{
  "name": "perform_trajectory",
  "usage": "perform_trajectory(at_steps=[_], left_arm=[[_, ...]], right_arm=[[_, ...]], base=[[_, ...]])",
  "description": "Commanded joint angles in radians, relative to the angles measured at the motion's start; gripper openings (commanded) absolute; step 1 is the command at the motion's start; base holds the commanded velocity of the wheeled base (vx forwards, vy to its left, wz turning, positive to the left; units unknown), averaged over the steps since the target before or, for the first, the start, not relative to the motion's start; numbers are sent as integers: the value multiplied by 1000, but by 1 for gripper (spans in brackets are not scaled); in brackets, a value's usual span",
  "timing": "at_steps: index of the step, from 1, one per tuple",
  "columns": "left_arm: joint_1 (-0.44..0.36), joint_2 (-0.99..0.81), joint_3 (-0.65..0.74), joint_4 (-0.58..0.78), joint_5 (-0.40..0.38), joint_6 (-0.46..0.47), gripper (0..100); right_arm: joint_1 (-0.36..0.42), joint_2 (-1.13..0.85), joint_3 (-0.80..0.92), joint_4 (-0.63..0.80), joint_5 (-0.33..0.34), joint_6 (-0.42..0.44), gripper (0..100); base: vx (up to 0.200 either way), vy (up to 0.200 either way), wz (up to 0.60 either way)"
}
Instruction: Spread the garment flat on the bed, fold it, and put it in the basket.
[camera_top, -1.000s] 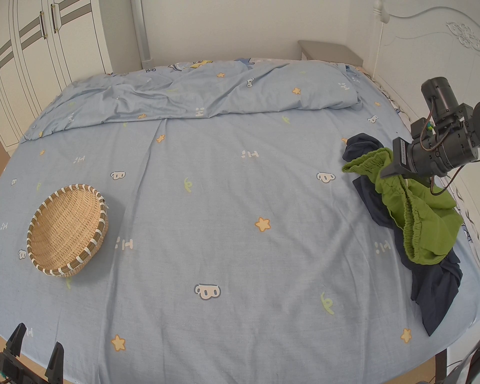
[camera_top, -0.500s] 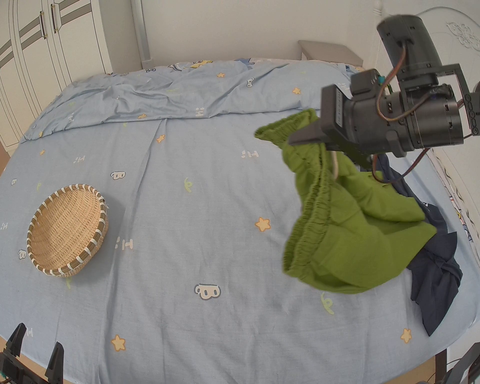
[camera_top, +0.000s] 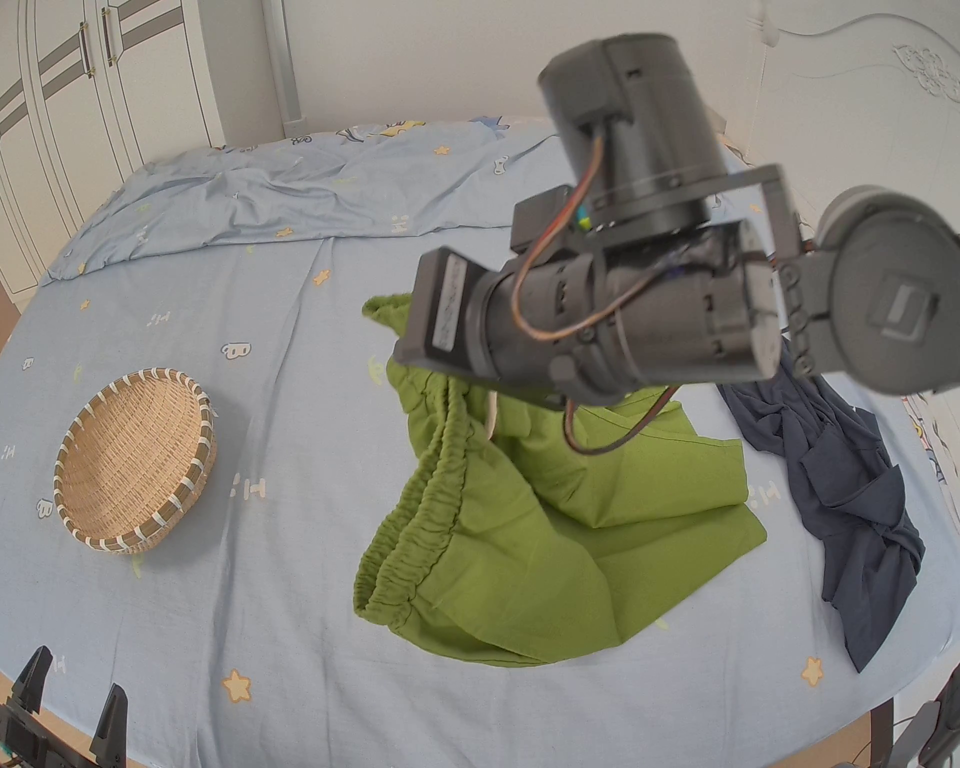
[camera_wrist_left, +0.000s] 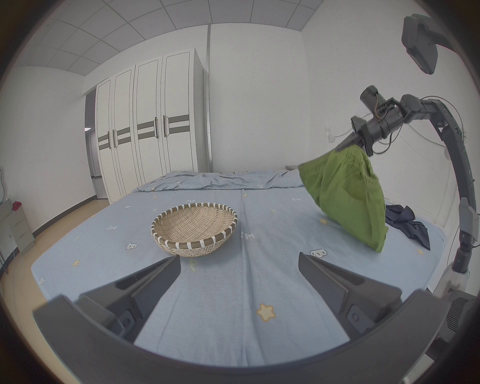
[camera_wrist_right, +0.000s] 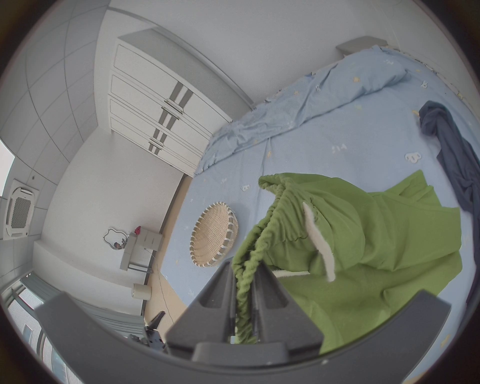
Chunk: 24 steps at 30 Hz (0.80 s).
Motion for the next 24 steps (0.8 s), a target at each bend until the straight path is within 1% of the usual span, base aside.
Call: perform_trajectory(at_steps=[1, 2, 3, 5, 8, 12, 14, 15, 17, 22, 24], left_arm=[[0, -13, 16, 0, 0, 0, 100], [-2, -13, 16, 0, 0, 0, 100], [-2, -13, 16, 0, 0, 0, 100], [0, -13, 18, 0, -6, 9, 100], [-2, -12, 18, 0, 0, -6, 100], [0, -13, 16, 0, -1, -8, 100], [0, -13, 18, 0, -6, -2, 100], [2, -13, 18, -2, -7, 0, 100], [2, -13, 18, -2, -9, 2, 100], [2, -15, 18, 0, 0, 2, 100], [2, -16, 18, 0, 2, 5, 100]], right_arm=[[7, 95, 35, -35, 1, -9, 0], [7, 109, 33, -43, -1, -11, 0], [7, 109, 33, -43, -1, -11, 100], [-1, 146, 24, -70, 1, -20, 100], [-4, 166, 13, -90, 2, -38, 100], [-11, 167, 10, -80, 12, -41, 100], [-27, 167, 15, -77, 39, -41, 100], [-31, 160, 21, -63, 65, -46, 100], [-33, 158, 12, -43, 81, -60, 100], [-20, 160, 12, -21, 85, -70, 100], [-17, 164, 13, 5, 77, -72, 100]], base=[[0, 0, 0], [0, 0, 0], [0, 0, 0], [0, 0, 0], [0, 0, 0], [0, 0, 0], [0, 0, 0], [0, 0, 0], [0, 0, 0], [0, 0, 0], [0, 0, 0]])
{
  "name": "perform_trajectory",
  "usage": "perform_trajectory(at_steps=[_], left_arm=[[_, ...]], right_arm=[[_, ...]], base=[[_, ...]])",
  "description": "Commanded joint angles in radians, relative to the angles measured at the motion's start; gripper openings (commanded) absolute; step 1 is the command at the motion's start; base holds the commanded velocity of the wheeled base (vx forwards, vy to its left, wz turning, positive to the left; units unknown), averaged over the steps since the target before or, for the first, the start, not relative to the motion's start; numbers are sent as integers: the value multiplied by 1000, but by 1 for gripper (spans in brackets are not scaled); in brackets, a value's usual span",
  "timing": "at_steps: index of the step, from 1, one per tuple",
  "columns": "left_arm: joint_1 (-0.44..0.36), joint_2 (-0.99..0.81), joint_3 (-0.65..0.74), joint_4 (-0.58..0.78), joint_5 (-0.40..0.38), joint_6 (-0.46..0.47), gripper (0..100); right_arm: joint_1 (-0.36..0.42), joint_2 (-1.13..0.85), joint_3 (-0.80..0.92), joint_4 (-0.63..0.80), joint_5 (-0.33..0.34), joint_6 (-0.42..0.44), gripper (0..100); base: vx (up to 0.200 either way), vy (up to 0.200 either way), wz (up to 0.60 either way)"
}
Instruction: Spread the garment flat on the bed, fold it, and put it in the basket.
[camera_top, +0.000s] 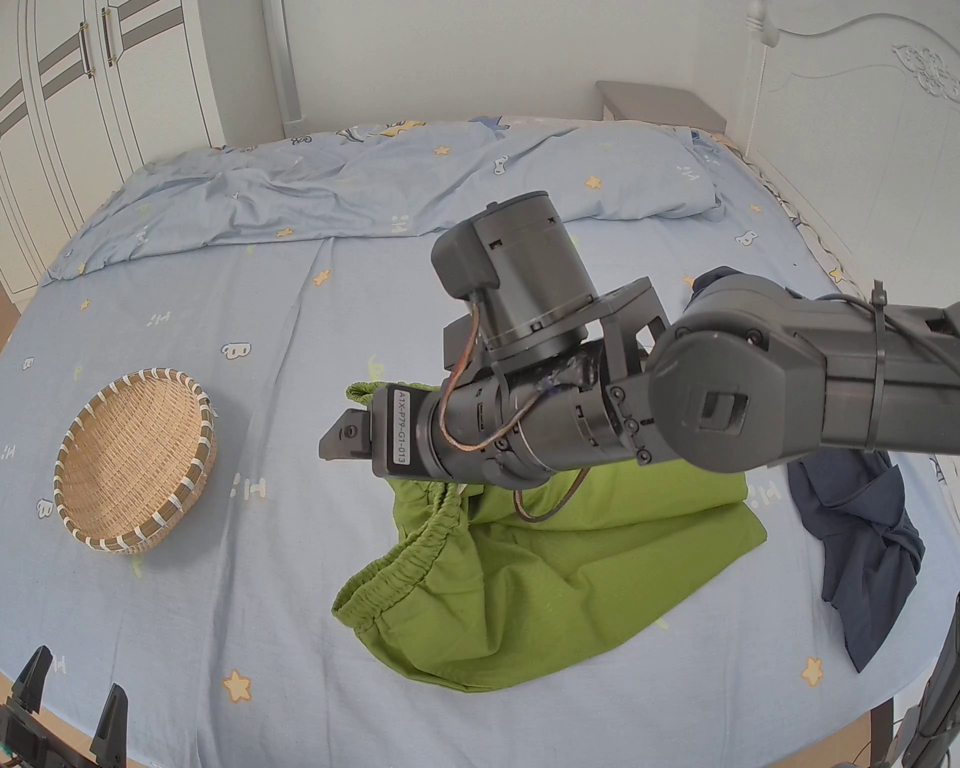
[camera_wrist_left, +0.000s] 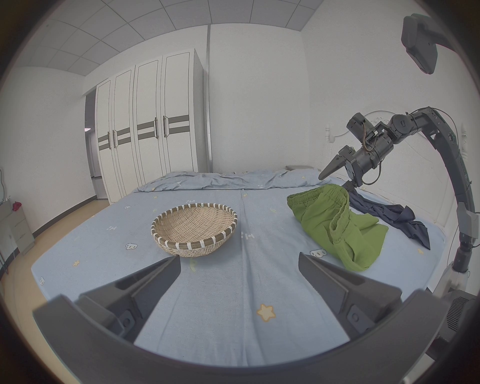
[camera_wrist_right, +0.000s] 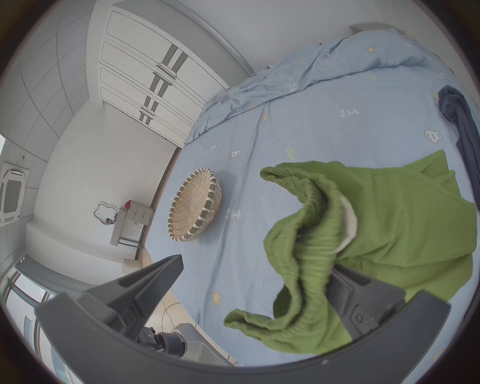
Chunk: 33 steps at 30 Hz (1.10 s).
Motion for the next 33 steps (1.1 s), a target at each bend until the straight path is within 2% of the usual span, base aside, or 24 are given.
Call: perform_trajectory(at_steps=[1, 2, 3, 6, 10, 11, 15, 16, 20, 22, 23, 24, 25, 27, 28, 29, 30, 31, 32, 33], left_arm=[[0, -16, 18, -3, 5, 5, 100], [0, -16, 18, -3, 5, 5, 100], [0, -16, 18, -3, 10, 3, 100], [0, -15, 16, -1, 13, -12, 100], [0, -15, 16, -1, 19, -35, 100], [0, -16, 16, -3, 25, -37, 100], [0, -16, 18, -9, 44, -35, 100], [2, -16, 18, -9, 45, -32, 100], [0, -16, 10, -32, 51, -12, 100], [5, -9, -70, -84, 62, -26, 100], [-41, 48, -421, -135, 59, -83, 100], [-104, 143, -561, -55, 59, -152, 100], [-159, 232, -628, 72, 54, -207, 100], [-195, 289, -651, 283, 14, -225, 100], [-199, 311, -631, 344, -38, -236, 100], [-201, 334, -617, 355, -75, -250, 100], [-211, 421, -578, 339, -164, -323, 100], [-216, 450, -565, 329, -187, -362, 100], [-221, 551, -528, 266, -254, -518, 100], [-221, 559, -527, 260, -259, -530, 100]], right_arm=[[4, 7, -2, 70, -22, -5, 100], [2, 7, -2, 74, -24, -6, 100], [1, 7, -10, 140, -59, -40, 100], [-7, 0, -19, 257, -90, -92, 100], [-15, -9, -13, 263, -81, -91, 100], [-61, -69, 13, 264, -35, -89, 100], [-148, -176, 77, 266, 90, -83, 100], [-188, -217, 111, 263, 140, -85, 100], [-295, -296, 208, 251, 229, -94, 100], [-315, -306, 234, 241, 243, -95, 100], [-340, -325, 281, 211, 263, -100, 100], [-351, -336, 308, 185, 278, -105, 100], [-364, -348, 334, 154, 295, -108, 100], [-386, -383, 392, 94, 343, -106, 100], [-397, -409, 427, 54, 378, -97, 100], [-406, -423, 447, 31, 395, -94, 100], [-435, -449, 495, -18, 429, -92, 100], [-447, -457, 512, -32, 438, -92, 100], [-475, -494, 584, -85, 458, -92, 100], [-476, -498, 591, -88, 459, -94, 100]], base=[[0, 0, 0], [0, 0, 0], [0, 0, 0], [0, 0, 0], [0, 0, 0], [0, 0, 0], [0, 0, 0], [0, 0, 0], [0, 0, 0], [0, 0, 0], [0, 0, 0], [0, 0, 0], [0, 0, 0], [0, 0, 0], [0, 0, 0], [0, 0, 0], [0, 0, 0], [0, 0, 0], [0, 0, 0], [0, 0, 0]])
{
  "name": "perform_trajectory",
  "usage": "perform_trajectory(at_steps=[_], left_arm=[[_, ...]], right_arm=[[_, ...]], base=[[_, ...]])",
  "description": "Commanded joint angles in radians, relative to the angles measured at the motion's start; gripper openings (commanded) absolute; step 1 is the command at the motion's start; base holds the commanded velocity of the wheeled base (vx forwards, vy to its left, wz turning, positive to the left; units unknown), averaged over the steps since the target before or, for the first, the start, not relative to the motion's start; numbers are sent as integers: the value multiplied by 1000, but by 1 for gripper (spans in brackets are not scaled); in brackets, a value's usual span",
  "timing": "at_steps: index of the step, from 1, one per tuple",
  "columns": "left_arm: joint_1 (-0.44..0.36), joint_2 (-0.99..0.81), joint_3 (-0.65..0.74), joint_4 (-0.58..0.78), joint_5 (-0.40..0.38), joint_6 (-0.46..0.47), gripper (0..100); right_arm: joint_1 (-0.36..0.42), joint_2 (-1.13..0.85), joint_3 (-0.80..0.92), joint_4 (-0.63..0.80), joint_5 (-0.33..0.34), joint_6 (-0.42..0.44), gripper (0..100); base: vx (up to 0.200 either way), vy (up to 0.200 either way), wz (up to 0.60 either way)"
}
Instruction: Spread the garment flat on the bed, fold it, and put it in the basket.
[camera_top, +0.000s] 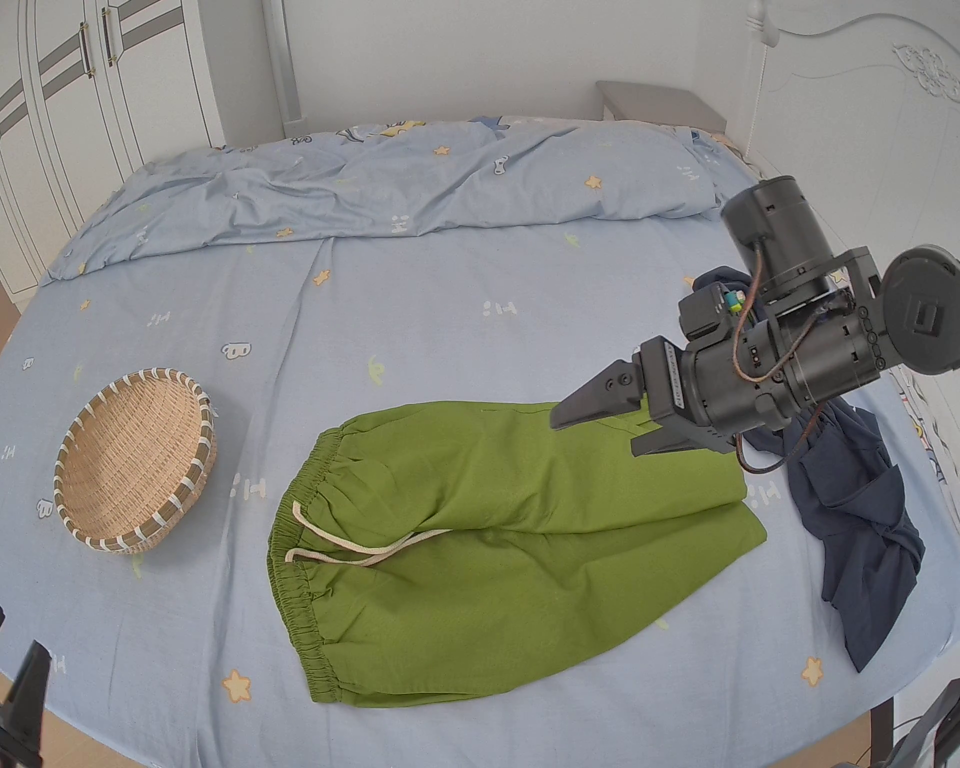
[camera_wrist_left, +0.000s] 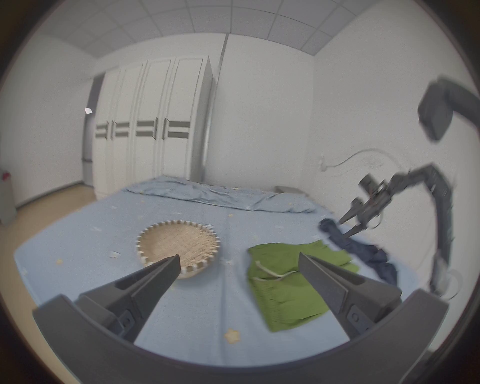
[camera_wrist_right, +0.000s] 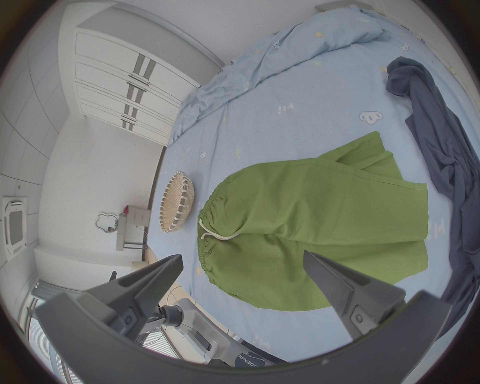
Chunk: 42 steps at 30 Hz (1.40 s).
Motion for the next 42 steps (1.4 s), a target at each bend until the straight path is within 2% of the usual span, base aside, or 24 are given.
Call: perform_trajectory(at_steps=[1, 3, 5, 7, 9, 12, 13, 15, 16, 17, 19, 20, 27, 32, 36, 42], left_arm=[[-141, 527, -186, 28, -273, -469, 100], [-141, 617, -160, -55, -319, -507, 100], [-138, 732, -108, -130, -394, -507, 100], [-134, 778, -86, -160, -429, -509, 100], [-129, 886, -12, -229, -495, -500, 100], [-125, 979, 98, -328, -520, -414, 100], [-122, 996, 116, -346, -520, -392, 100], [-79, 1117, 196, -450, -524, -251, 100], [-75, 1123, 201, -455, -524, -242, 100], [-54, 1197, 239, -504, -534, -161, 100], [-51, 1222, 245, -516, -537, -139, 100], [-29, 1320, 254, -547, -544, -96, 100], [12, 1398, 239, -616, -571, -98, 100], [0, 1400, 221, -621, -583, -114, 100], [-8, 1443, 198, -622, -664, -119, 100], [-40, 1555, 165, -628, -672, -111, 100]], right_arm=[[-147, -240, 357, -272, 164, 7, 100], [-162, -273, 417, -312, 164, 30, 100], [-196, -316, 475, -343, 161, 71, 100], [-208, -335, 494, -349, 159, 79, 100], [-253, -372, 521, -360, 168, 83, 100], [-316, -402, 561, -361, 168, 76, 100], [-320, -408, 566, -361, 168, 76, 100], [-334, -418, 581, -369, 168, 76, 100], [-334, -418, 583, -370, 168, 74, 100], [-336, -419, 587, -375, 167, 74, 100], [-334, -419, 589, -375, 168, 74, 100], [-336, -415, 589, -375, 168, 74, 100], [-331, -410, 592, -375, 168, 74, 100], [-328, -410, 599, -377, 168, 74, 100], [-327, -407, 609, -396, 168, 74, 100], [-323, -399, 630, -438, 170, 79, 100]], base=[[0, 0, 0], [0, 0, 0], [0, 0, 0], [0, 0, 0], [0, 0, 0], [0, 0, 0], [0, 0, 0], [0, 0, 0], [0, 0, 0], [0, 0, 0], [0, 0, 0], [0, 0, 0], [0, 0, 0], [0, 0, 0], [0, 0, 0], [0, 0, 0]])
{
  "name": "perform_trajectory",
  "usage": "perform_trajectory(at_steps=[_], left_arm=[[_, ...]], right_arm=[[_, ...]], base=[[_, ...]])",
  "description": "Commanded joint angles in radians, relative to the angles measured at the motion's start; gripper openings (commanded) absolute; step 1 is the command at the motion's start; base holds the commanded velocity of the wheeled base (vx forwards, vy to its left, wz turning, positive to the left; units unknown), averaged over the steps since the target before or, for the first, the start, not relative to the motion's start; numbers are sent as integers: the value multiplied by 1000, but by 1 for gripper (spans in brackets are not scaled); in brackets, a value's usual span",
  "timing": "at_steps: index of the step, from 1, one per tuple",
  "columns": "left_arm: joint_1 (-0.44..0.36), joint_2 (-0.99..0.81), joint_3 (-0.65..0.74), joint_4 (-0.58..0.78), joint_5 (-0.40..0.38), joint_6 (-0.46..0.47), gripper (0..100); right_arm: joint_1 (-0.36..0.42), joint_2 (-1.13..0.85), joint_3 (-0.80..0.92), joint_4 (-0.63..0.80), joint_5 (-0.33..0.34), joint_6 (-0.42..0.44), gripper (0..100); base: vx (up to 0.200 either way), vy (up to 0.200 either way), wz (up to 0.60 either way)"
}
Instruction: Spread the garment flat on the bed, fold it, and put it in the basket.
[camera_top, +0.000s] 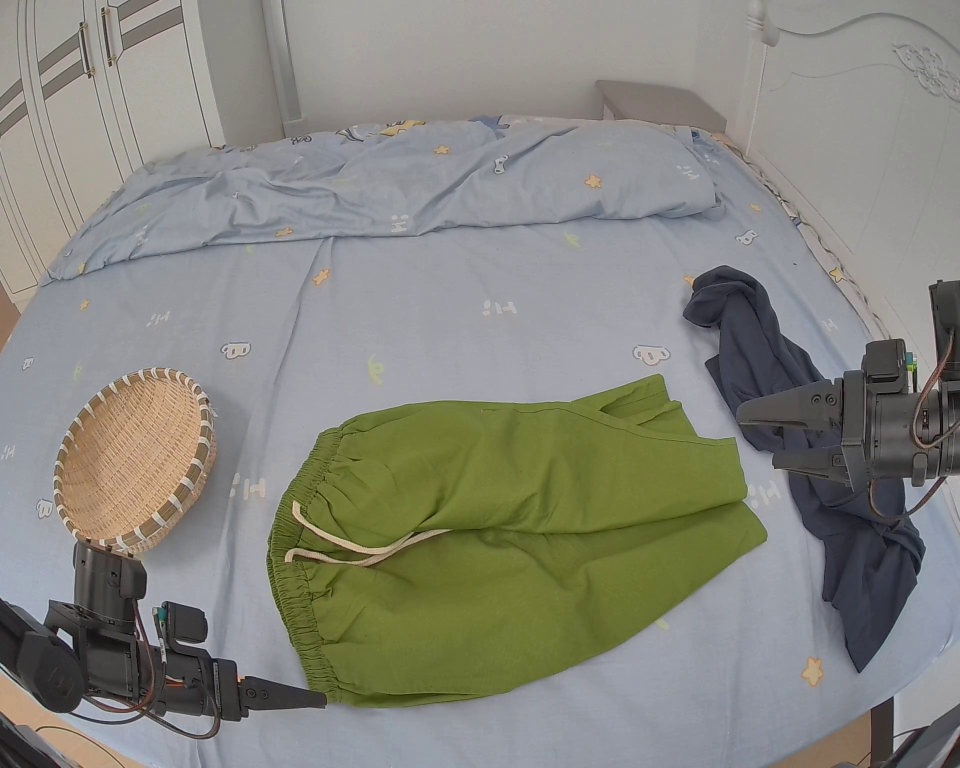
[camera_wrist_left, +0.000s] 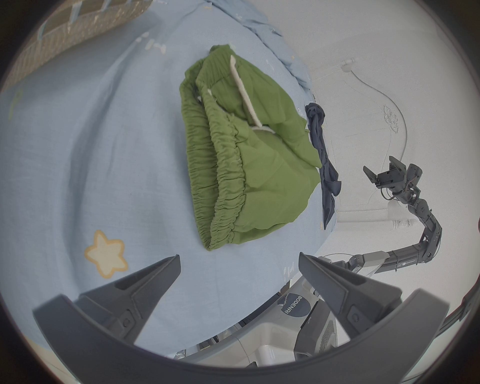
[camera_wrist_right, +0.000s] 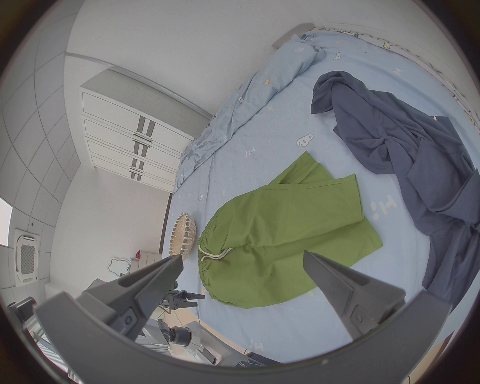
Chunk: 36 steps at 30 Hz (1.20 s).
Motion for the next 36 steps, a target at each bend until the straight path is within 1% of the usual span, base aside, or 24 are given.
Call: perform_trajectory(at_steps=[1, 2, 3, 7, 12, 17, 25, 26, 29, 30, 36], left_arm=[[-29, 108, -28, -3, -5, 4, 100], [-29, 108, -28, -3, -5, 4, 100], [-34, 151, -31, -38, -5, 1, 100], [-46, 208, -24, -136, -3, -22, 100], [-68, 262, -32, -195, -2, -52, 100], [-68, 289, -29, -230, -5, -52, 100], [-72, 282, -18, -264, -6, -59, 100], [-75, 279, -17, -265, -8, -70, 0], [-91, 277, -20, -270, -15, -96, 0], [-95, 277, -20, -284, -17, -121, 0], [-89, 271, 12, -307, -25, -125, 0]], right_arm=[[3, 8, 16, -20, 1, 3, 100], [3, 8, 16, -20, 1, 3, 100], [3, 6, 16, -21, 1, 3, 100], [3, 8, 16, -21, 1, 1, 100], [3, 20, 21, -23, 1, 0, 100], [0, 22, 19, -24, 0, 0, 100], [3, 23, 21, -24, 0, 0, 100], [3, 23, 21, -24, 0, -2, 100], [3, 23, 21, -23, 0, 0, 100], [3, 25, 21, -24, 0, -2, 100], [1, 32, 22, -23, 0, -2, 100]], base=[[0, 0, 0], [0, 0, 0], [0, 0, 0], [0, 0, 0], [0, 0, 0], [0, 0, 0], [0, 0, 0], [0, 0, 0], [0, 0, 0], [0, 0, 0], [0, 0, 0]])
